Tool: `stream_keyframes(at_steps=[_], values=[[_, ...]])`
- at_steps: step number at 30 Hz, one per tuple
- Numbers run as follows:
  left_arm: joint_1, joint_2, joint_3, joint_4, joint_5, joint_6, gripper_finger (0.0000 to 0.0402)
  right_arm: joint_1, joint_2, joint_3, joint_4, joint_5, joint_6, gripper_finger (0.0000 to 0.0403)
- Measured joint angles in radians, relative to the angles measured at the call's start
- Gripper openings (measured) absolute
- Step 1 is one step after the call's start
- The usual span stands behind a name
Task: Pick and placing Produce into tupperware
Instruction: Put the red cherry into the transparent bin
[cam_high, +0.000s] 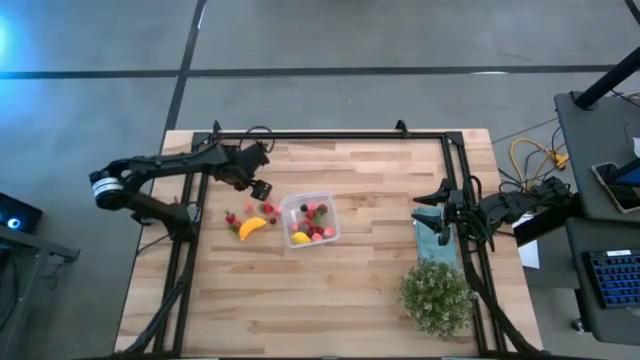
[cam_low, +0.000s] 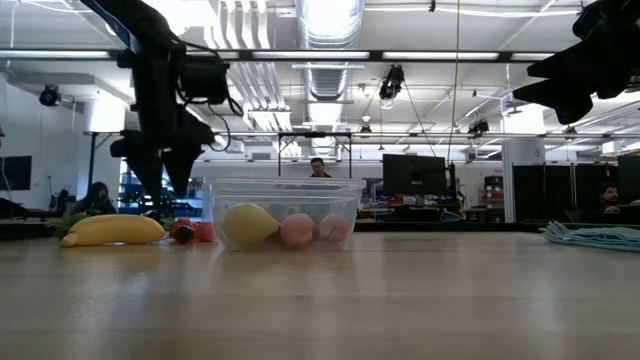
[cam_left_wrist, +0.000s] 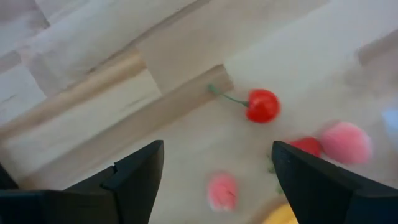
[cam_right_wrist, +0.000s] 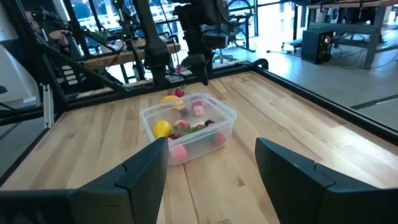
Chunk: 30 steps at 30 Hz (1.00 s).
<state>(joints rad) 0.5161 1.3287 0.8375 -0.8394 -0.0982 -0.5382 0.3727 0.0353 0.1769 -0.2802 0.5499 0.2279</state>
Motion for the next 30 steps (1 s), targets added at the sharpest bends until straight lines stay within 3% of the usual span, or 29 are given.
stream_keyframes(at_steps=[5,10,19,30], values=[[0.031,0.051,0.0,0.059,0.075,0.013,0.0283,0.0,0.0,0.0,0.0,0.0,0.0,0.0233],[0.026,0.109,0.0,0.157,0.161,-0.087,0.0283,0.0,0.0,0.0,0.0,0.0,0.0,0.0233],[0.02,0.174,0.0,0.175,0.195,-0.274,0.0283,0.0,0.0,0.0,0.0,0.0,0.0,0.0233],[0.02,0.213,0.001,0.177,0.167,-0.455,0.028,0.0,0.0,0.0,0.0,0.0,0.0,0.0233]])
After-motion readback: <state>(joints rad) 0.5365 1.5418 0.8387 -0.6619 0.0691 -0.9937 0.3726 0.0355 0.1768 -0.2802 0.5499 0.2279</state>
